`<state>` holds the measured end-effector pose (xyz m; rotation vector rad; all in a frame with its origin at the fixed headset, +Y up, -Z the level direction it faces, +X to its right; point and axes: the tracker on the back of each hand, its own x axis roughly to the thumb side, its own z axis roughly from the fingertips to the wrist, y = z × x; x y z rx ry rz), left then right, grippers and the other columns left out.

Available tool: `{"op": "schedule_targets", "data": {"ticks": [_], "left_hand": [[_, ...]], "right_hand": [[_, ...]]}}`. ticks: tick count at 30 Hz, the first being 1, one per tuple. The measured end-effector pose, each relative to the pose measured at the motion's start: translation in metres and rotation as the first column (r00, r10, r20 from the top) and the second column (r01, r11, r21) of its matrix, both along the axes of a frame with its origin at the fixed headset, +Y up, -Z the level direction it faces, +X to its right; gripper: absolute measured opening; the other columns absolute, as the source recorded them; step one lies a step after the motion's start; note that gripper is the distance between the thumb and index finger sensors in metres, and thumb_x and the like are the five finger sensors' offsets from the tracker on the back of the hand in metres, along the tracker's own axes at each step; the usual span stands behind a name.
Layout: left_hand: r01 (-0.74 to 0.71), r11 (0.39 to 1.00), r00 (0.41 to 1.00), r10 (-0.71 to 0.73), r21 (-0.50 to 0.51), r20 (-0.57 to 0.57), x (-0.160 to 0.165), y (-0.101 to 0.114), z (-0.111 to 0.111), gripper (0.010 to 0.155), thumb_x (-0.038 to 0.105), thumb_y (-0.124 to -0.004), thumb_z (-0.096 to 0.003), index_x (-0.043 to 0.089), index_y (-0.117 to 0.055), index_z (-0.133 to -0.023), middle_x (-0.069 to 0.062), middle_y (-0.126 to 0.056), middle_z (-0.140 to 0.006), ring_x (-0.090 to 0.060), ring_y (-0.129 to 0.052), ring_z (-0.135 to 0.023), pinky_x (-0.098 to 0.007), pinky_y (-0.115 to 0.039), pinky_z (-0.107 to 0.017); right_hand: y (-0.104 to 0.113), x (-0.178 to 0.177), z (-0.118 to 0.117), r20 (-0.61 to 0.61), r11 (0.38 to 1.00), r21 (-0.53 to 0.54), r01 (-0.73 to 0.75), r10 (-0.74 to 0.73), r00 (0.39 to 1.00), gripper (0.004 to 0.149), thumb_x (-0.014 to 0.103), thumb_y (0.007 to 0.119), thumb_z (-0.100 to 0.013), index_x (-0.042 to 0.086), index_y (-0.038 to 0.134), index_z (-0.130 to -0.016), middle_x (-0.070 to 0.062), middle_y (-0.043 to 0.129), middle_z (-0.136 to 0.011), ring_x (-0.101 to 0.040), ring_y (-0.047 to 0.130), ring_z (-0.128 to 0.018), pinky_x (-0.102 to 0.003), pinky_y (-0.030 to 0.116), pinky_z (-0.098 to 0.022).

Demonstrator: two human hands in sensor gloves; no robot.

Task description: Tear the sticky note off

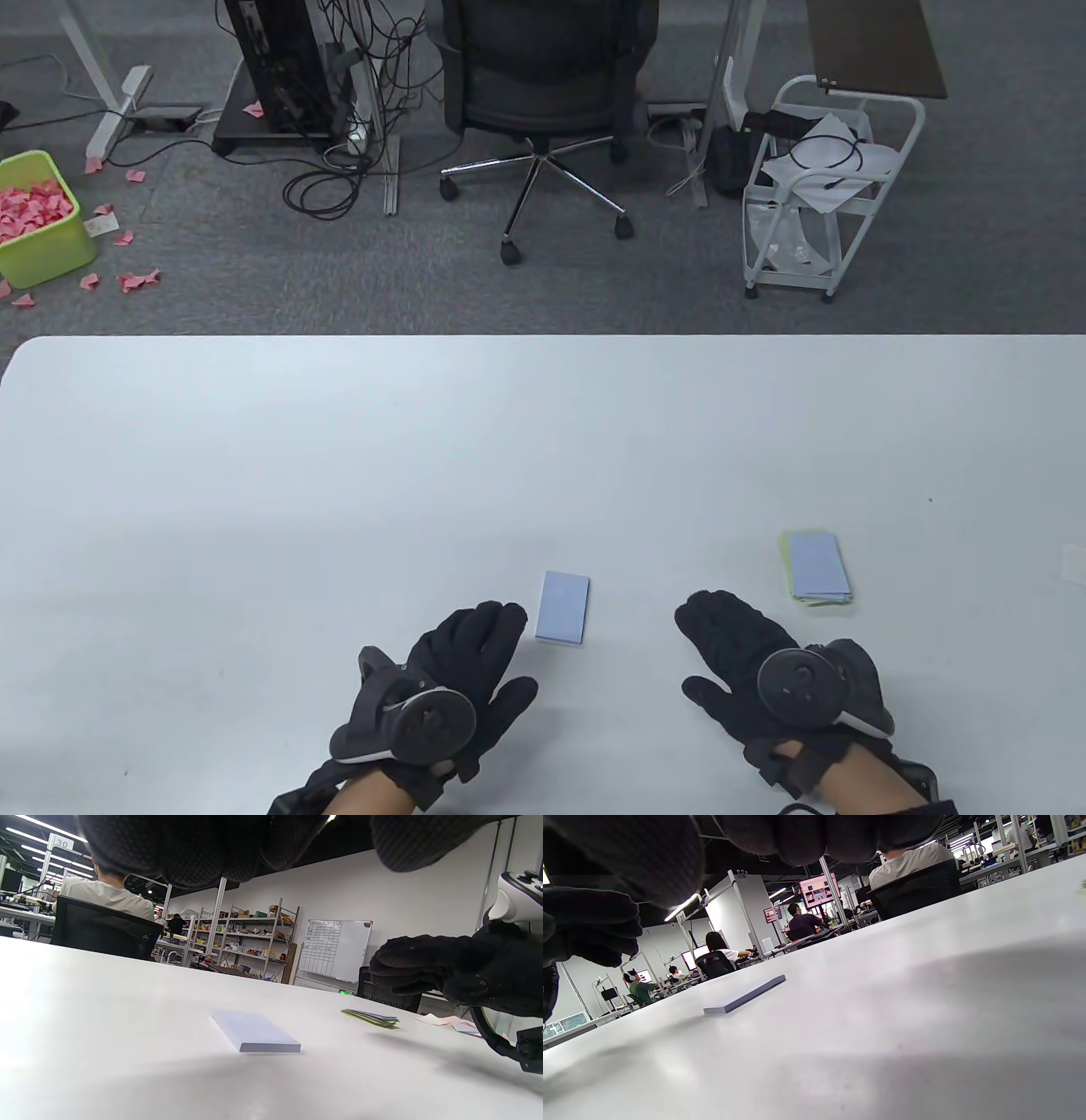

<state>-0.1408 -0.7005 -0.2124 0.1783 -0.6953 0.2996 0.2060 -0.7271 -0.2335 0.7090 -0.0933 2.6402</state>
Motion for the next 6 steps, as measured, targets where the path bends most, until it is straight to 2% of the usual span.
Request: {"op": "schedule_targets", "data": {"ticks": [6], "left_hand": [[-0.006, 1.000, 1.000, 0.006, 0.002, 0.003, 0.0014, 0.0004, 0.0023, 0.075, 0.052, -0.071, -0.0617, -0.001, -0.058, -0.114, -0.029, -0.061, -0.109, -0.054, -0.071, -0.087, -0.064, -0.069, -0.059]], "right_hand": [[-0.0004, -0.0019, 0.0016, -0.009, 1.000, -0.011, -0.005, 0.005, 1.000, 0.071, 0.053, 0.081, -0.043, 0.028, 0.048, -0.101, 0.001, 0.048, -0.109, -0.033, 0.055, -0.101, -0.050, 0.054, -0.073]]}}
